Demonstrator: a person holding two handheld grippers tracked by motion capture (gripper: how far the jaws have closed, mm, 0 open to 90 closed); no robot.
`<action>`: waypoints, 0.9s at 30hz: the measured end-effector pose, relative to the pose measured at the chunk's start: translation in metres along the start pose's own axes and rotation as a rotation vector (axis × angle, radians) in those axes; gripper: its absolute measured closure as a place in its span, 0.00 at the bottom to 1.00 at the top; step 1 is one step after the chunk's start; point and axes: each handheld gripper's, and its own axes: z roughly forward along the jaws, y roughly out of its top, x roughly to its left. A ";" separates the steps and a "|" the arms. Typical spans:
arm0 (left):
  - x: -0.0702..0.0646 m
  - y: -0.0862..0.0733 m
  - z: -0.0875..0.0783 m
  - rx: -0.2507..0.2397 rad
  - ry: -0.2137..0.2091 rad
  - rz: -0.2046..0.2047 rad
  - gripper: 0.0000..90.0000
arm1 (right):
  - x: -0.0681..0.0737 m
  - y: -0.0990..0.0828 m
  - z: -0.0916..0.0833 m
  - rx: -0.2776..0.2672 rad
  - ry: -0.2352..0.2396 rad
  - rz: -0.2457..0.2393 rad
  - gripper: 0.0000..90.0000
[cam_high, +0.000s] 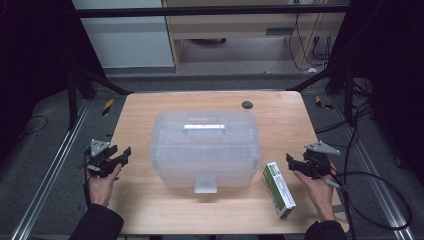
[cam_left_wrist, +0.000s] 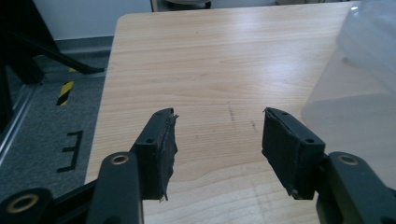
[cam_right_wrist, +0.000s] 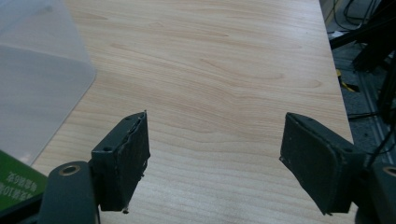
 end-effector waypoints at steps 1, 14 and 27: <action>0.000 0.000 0.000 0.000 0.000 0.000 0.47 | 0.000 0.000 0.000 0.000 0.000 0.000 0.27; -0.009 0.020 -0.020 -0.027 -0.094 0.039 0.42 | 0.004 0.009 -0.002 -0.004 0.039 -0.060 0.24; -0.011 0.044 -0.034 -0.072 -0.127 0.050 0.39 | 0.003 0.014 -0.006 -0.026 0.070 -0.061 0.24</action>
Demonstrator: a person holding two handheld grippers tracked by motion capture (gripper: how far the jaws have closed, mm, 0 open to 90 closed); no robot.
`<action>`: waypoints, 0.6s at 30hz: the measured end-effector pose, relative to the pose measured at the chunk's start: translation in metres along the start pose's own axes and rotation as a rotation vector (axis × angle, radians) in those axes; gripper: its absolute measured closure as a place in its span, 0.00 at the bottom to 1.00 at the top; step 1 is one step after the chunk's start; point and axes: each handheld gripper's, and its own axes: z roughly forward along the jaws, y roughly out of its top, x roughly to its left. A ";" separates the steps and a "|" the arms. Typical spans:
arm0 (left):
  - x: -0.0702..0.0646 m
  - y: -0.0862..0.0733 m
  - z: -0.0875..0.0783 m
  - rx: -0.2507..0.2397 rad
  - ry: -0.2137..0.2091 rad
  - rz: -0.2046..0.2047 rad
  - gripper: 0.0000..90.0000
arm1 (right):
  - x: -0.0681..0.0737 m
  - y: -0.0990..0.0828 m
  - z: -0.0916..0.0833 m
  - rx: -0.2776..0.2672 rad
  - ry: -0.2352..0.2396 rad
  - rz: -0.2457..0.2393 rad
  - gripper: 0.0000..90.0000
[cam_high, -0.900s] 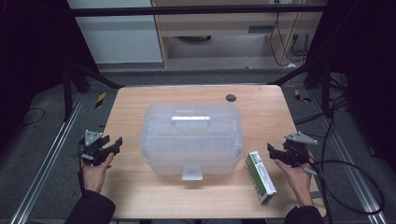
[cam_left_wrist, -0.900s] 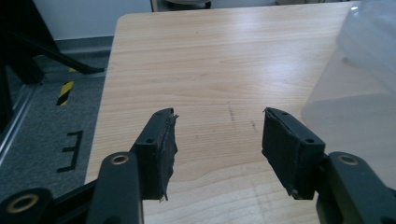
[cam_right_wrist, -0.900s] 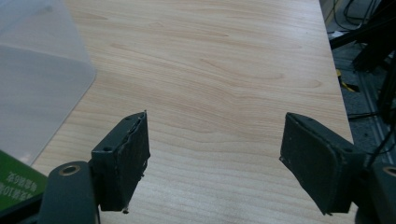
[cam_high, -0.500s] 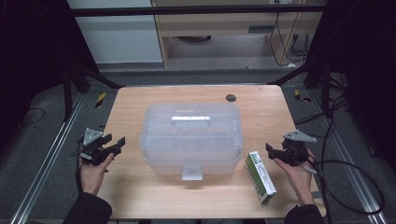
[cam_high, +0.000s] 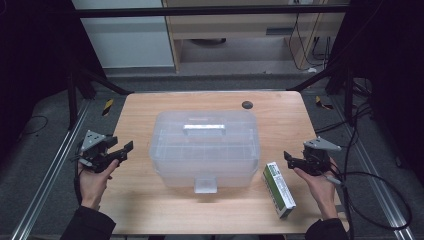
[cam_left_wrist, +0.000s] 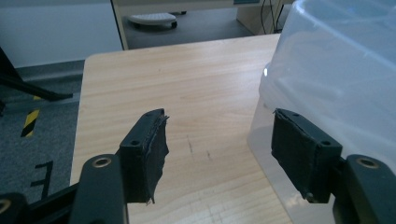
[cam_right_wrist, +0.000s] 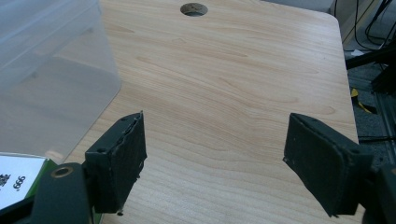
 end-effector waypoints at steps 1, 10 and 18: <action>0.000 0.002 -0.001 -0.001 -0.009 0.000 0.39 | 0.000 0.000 0.000 0.001 0.000 -0.001 0.24; 0.000 0.024 -0.011 -0.026 -0.038 0.026 0.39 | -0.001 -0.001 0.003 0.011 0.002 -0.010 0.22; 0.002 0.049 -0.005 -0.017 -0.067 0.093 0.37 | -0.003 -0.003 0.003 0.016 -0.001 -0.006 0.23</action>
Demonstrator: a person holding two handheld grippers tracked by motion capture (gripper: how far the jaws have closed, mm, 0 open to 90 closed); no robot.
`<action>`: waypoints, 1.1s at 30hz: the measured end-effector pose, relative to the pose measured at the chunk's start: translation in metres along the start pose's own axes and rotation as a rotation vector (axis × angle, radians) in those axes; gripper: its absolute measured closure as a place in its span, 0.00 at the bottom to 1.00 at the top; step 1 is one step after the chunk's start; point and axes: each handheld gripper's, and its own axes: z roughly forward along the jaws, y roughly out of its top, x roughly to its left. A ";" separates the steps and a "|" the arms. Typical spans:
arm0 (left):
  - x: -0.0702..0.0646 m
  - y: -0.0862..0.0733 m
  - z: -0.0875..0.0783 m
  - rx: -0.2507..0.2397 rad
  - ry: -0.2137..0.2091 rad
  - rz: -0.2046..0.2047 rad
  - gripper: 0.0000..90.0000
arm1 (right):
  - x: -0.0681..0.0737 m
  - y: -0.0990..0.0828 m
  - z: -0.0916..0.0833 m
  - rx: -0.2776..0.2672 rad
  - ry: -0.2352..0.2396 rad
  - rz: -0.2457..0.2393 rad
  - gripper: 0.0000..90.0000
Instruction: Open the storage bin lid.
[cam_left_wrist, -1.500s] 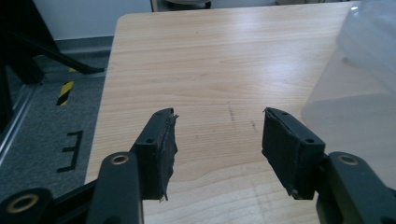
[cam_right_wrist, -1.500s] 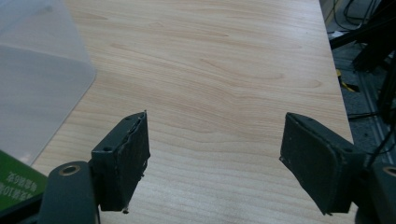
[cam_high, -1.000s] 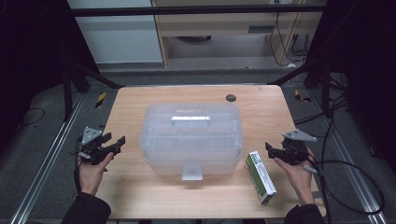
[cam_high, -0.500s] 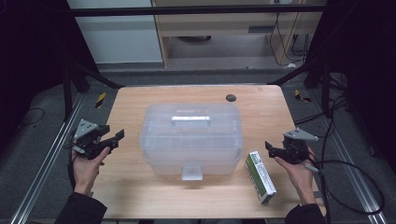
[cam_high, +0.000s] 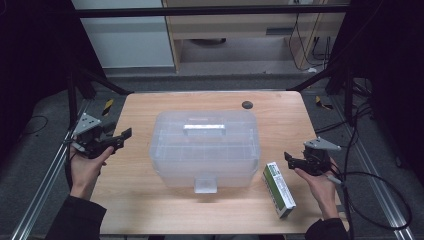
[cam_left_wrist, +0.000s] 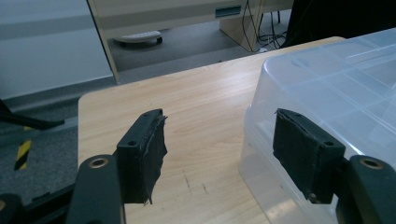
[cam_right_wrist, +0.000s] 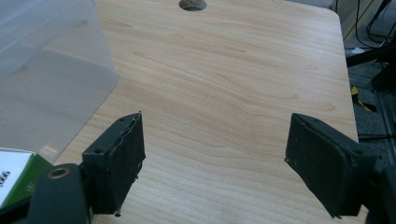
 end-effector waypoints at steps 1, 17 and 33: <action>0.001 0.003 0.001 0.004 -0.011 0.004 0.37 | 0.000 0.000 0.000 0.003 -0.001 0.000 0.23; 0.001 0.039 0.000 0.017 -0.123 0.098 0.38 | -0.002 -0.001 0.001 0.003 0.015 -0.010 0.30; -0.025 0.064 0.004 0.047 -0.207 0.285 0.39 | 0.001 -0.002 0.002 0.026 0.033 -0.028 0.32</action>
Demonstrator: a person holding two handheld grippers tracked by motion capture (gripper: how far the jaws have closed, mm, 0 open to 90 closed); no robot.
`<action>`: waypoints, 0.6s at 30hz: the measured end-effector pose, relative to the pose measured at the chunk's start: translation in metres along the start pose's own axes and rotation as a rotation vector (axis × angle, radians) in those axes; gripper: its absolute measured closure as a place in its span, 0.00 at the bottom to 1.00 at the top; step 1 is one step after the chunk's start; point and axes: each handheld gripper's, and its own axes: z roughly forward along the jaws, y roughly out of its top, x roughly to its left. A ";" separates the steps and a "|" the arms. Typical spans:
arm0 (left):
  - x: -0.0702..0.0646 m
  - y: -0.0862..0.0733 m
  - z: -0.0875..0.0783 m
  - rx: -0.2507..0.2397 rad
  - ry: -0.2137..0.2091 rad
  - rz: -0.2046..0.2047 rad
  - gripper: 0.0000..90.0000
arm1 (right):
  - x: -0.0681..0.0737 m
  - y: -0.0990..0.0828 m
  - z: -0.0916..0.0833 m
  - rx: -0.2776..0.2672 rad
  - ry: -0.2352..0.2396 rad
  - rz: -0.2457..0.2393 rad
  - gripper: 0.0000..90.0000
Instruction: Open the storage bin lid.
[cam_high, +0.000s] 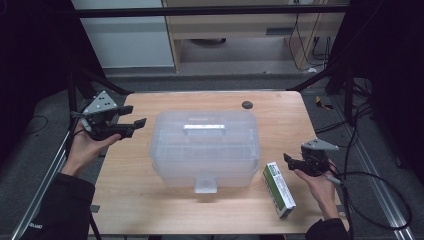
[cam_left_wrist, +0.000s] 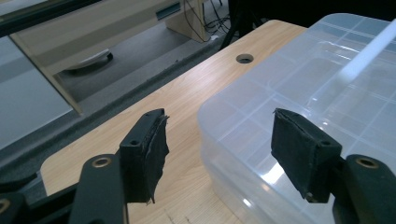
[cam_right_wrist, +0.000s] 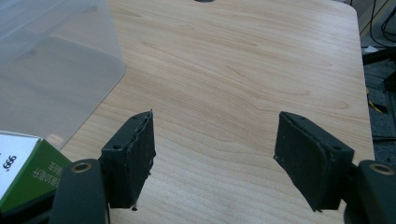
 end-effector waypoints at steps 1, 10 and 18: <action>-0.003 0.002 0.001 0.003 -0.014 0.015 0.39 | 0.000 0.000 0.000 0.000 0.000 0.000 0.32; -0.022 0.016 0.014 0.026 -0.088 0.079 0.38 | 0.001 -0.001 0.001 0.013 0.005 -0.009 0.33; -0.039 0.027 0.023 0.040 -0.135 0.148 0.38 | 0.000 -0.001 0.001 0.014 0.006 -0.015 0.33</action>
